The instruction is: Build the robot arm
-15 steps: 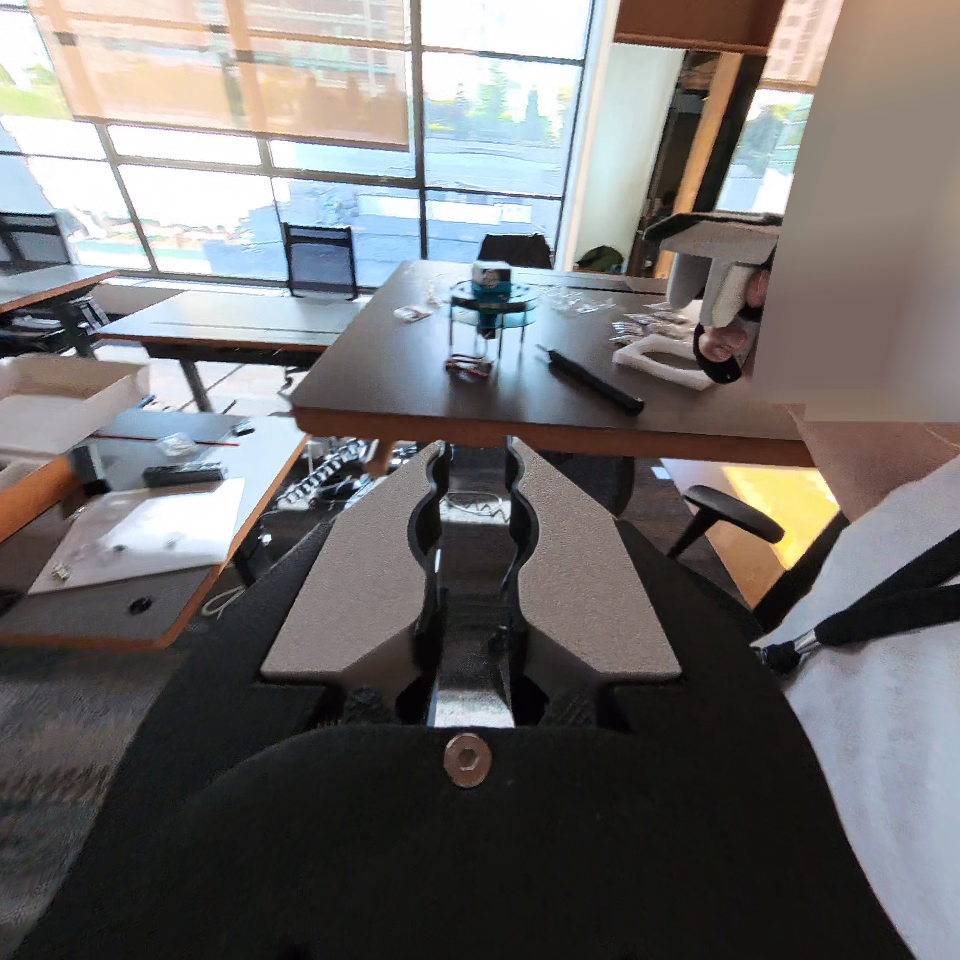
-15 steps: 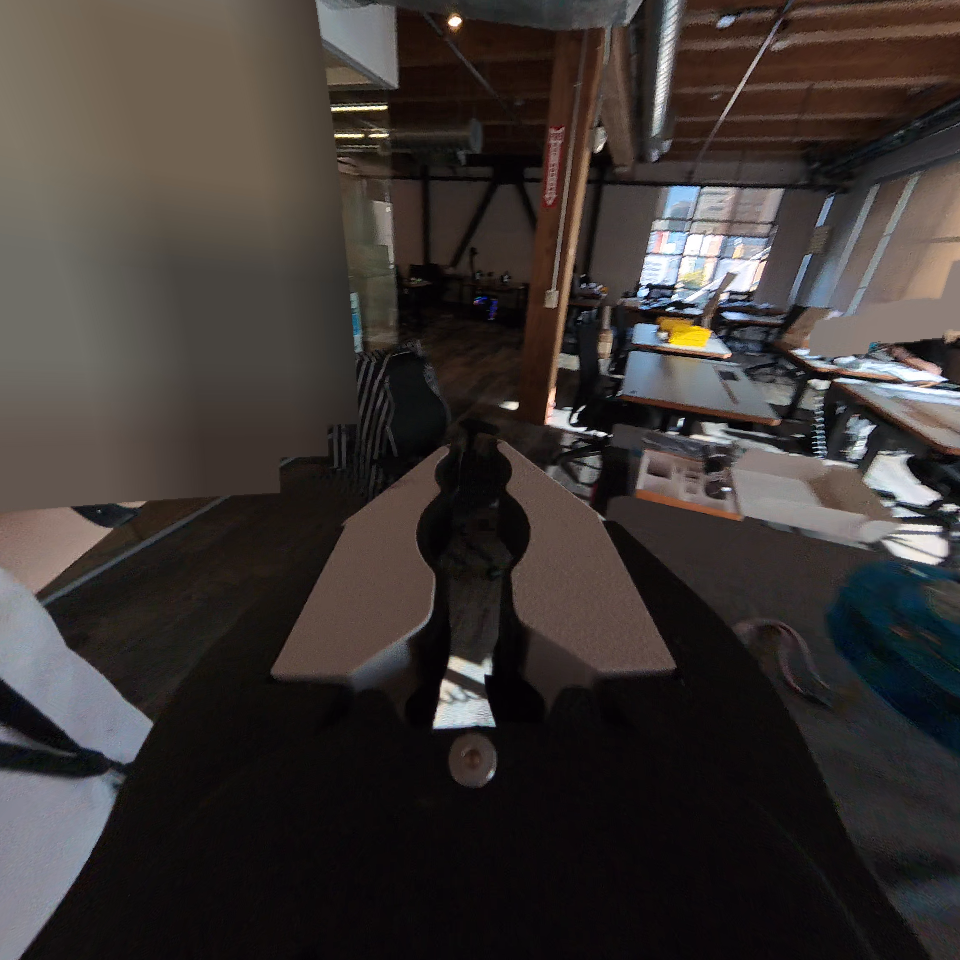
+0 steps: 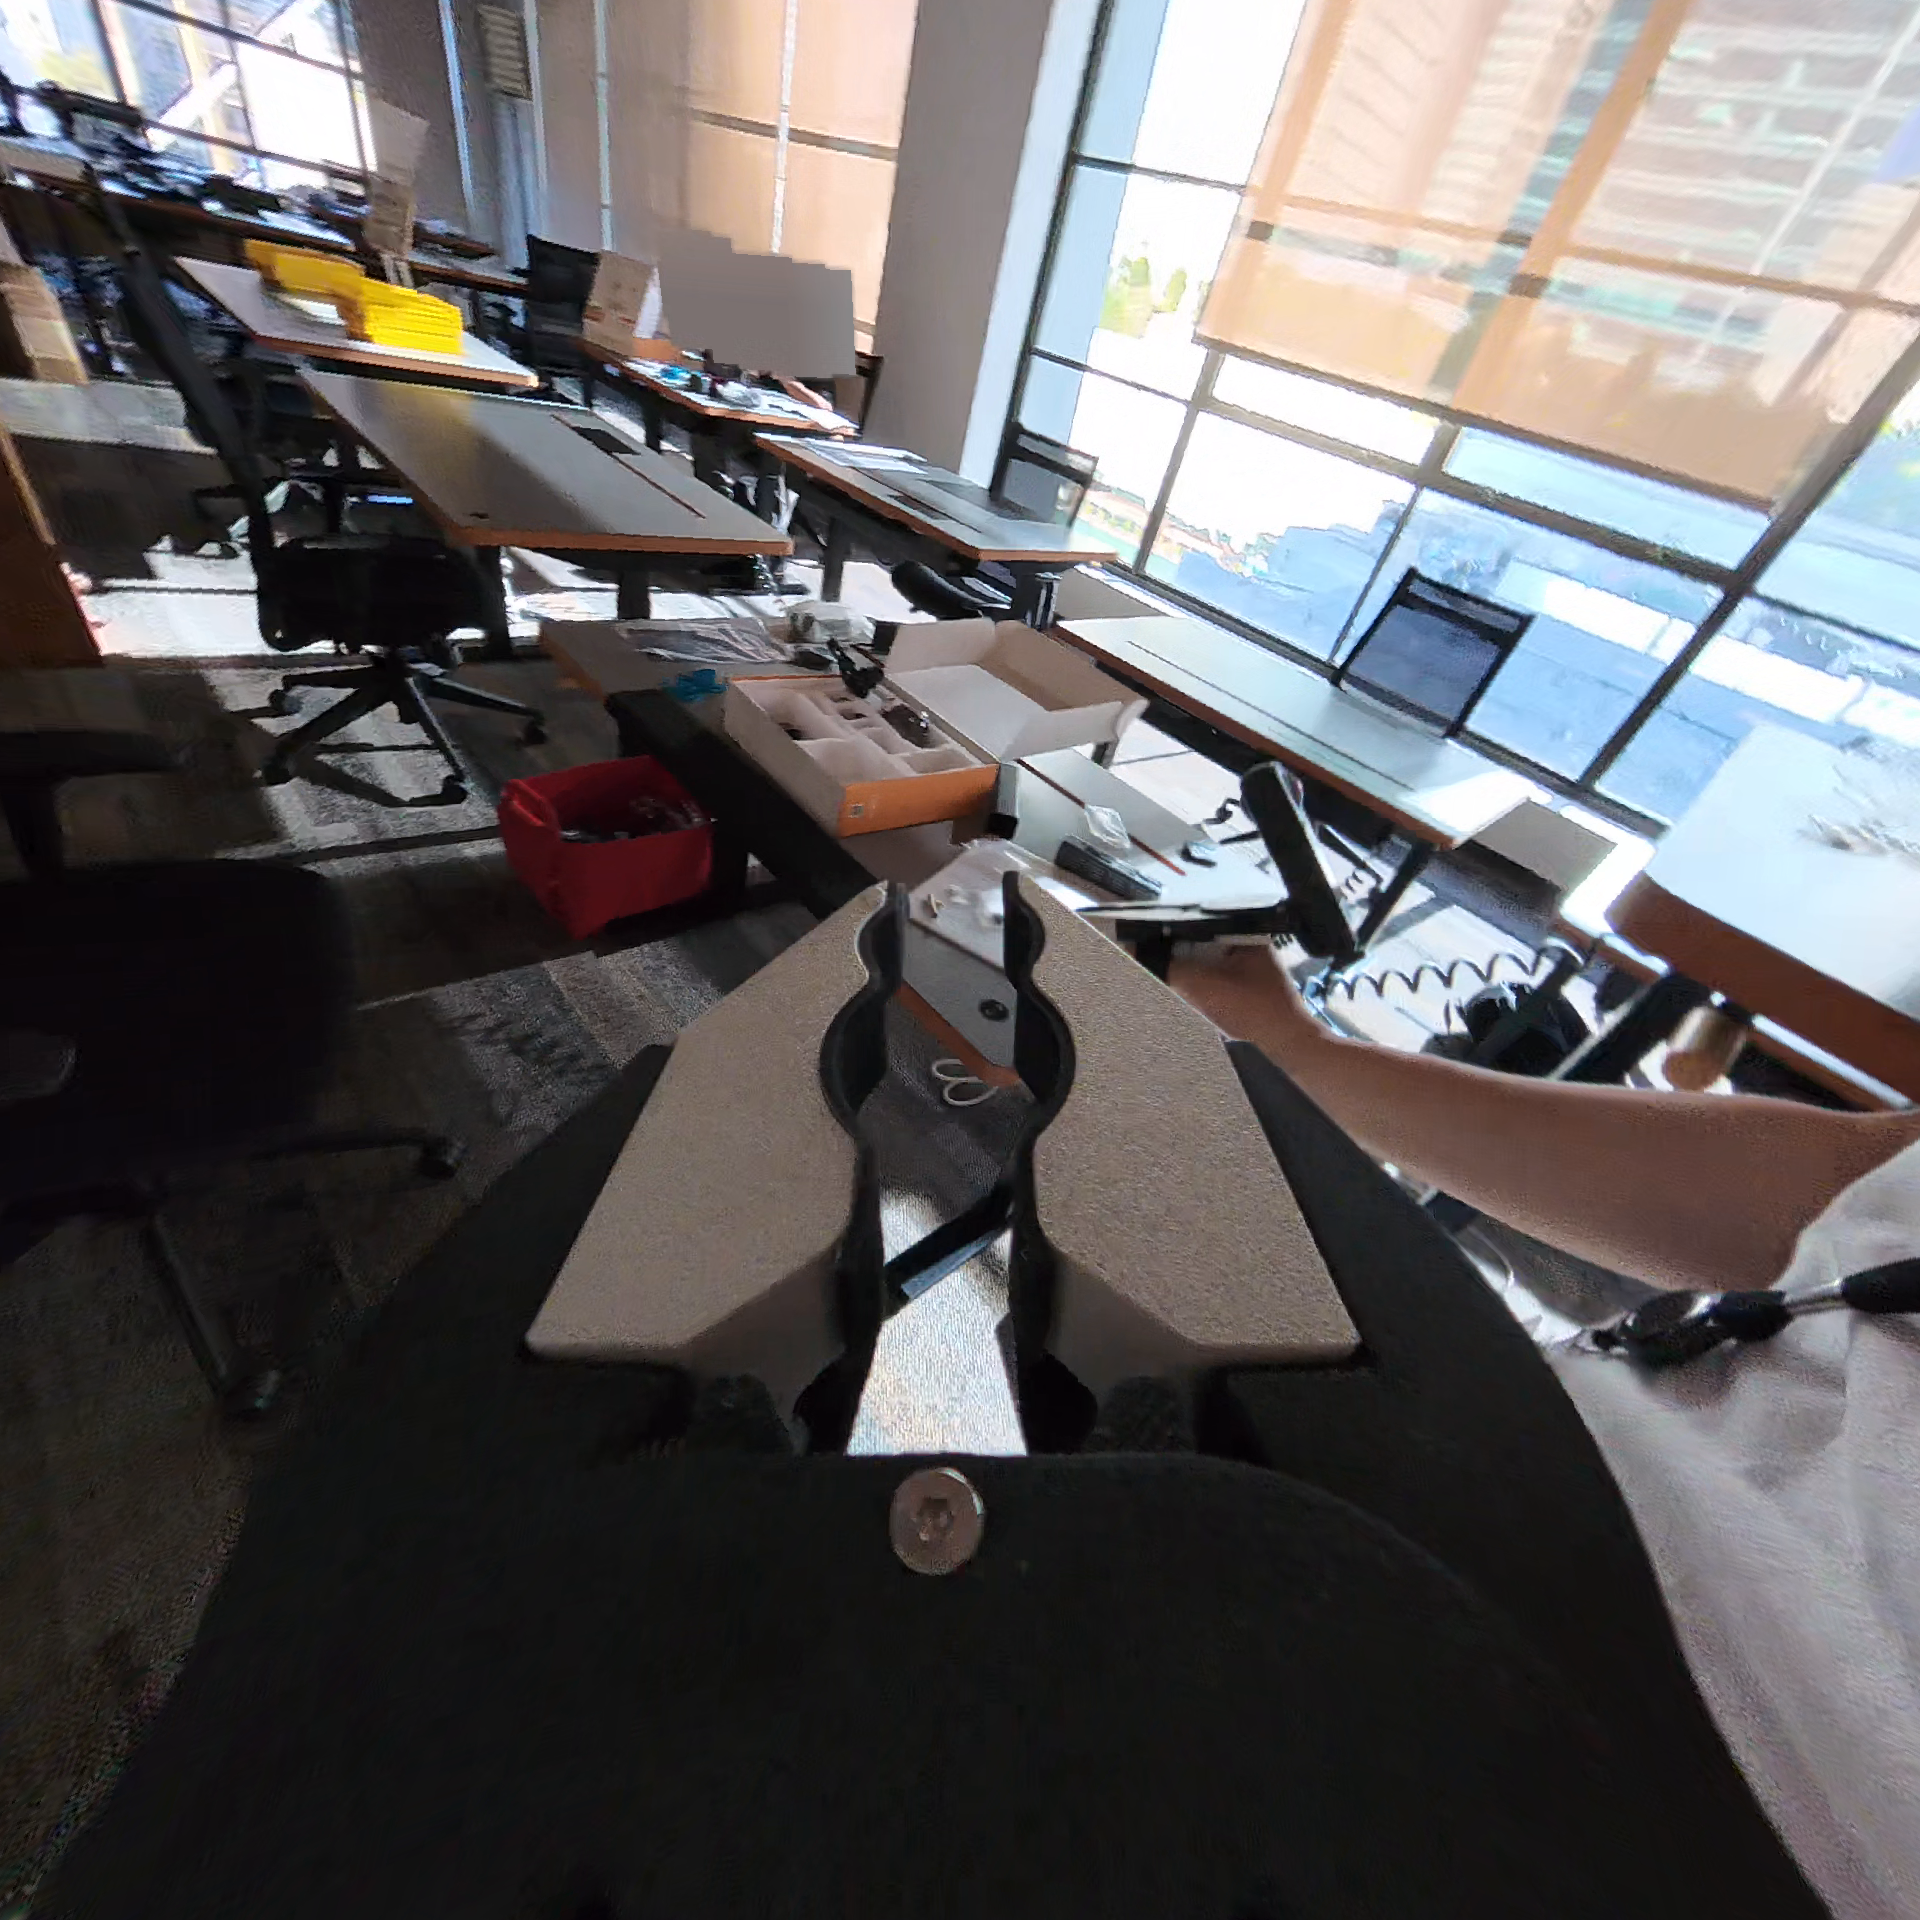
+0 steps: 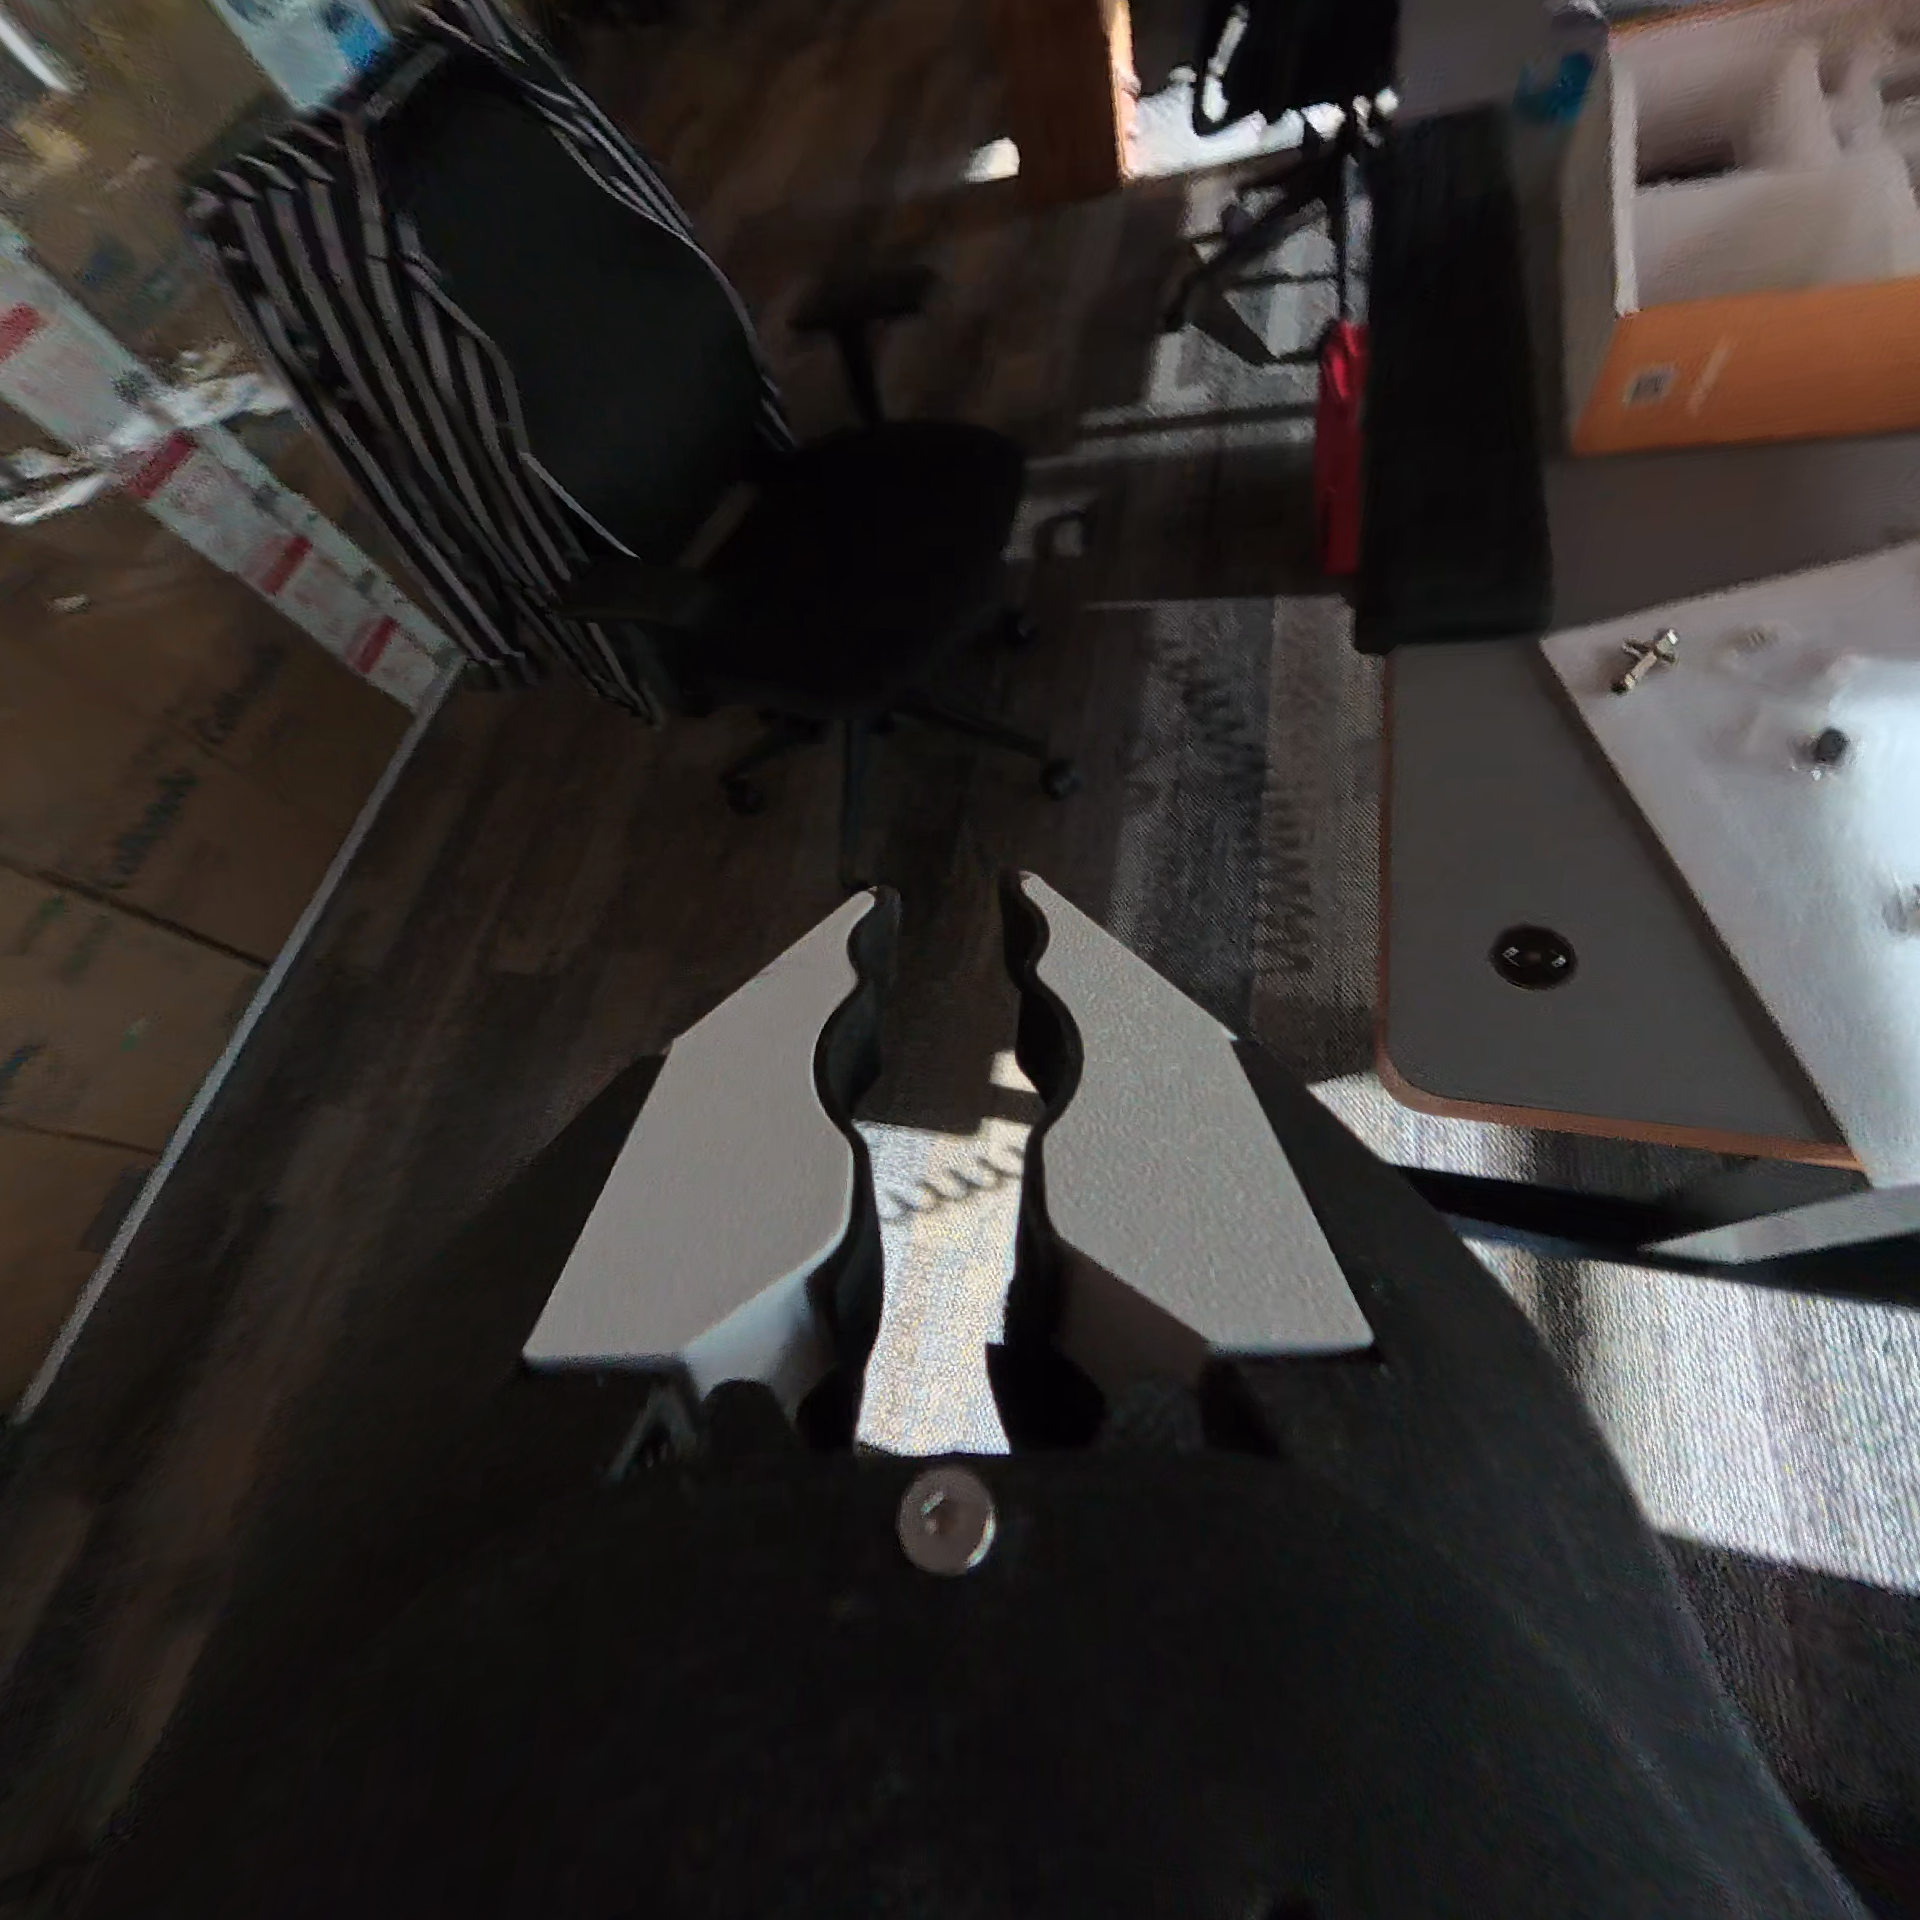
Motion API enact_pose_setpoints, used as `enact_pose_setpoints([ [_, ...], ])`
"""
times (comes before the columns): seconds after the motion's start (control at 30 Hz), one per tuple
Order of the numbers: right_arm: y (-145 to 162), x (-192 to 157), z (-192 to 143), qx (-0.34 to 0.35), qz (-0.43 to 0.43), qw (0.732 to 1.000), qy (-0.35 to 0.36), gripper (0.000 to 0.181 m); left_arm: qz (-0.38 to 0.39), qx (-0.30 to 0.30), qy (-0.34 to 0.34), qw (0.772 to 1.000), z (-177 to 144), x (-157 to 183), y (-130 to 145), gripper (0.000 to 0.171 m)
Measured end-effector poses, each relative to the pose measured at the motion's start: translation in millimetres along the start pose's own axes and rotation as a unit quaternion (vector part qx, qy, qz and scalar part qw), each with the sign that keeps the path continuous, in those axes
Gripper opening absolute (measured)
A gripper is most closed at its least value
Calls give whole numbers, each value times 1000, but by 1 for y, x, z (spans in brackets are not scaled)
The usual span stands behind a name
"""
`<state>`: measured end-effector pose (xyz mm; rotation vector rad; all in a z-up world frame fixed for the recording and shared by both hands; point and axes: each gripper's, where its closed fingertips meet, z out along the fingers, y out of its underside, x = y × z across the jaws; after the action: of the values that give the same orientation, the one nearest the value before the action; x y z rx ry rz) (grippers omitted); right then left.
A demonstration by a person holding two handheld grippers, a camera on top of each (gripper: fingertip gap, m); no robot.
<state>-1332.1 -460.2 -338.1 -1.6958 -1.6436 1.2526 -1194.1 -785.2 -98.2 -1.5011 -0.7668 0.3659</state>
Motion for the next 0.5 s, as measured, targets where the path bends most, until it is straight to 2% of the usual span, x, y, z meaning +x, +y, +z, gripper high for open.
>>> enact_pose_setpoints([
  [0.07, 11, 61, 48, -21, 31, 998, 47, 19, -27, 15, -31, 999, 6, -37, -2, 16],
  [0.17, 20, 144, 101, -75, 79, 987, 122, 18, -57, 10, -96, 994, 18, -96, 0, 20],
  [0.27, 14, 214, 147, -106, 148, 969, 166, 19, -62, 6, -141, 988, 39, -154, -4, 22],
  [0.37, 10, 270, 196, -132, 207, 952, 185, 21, -41, -11, -146, 988, 78, -214, -14, 22],
  [0.43, 13, 291, 222, -159, 242, 940, 180, 21, -35, -31, -140, 989, 112, -255, -27, 22],
  [0.5, 10, 312, 240, -157, 253, 934, 196, 18, -38, -42, -109, 992, 151, -283, -50, 21],
])
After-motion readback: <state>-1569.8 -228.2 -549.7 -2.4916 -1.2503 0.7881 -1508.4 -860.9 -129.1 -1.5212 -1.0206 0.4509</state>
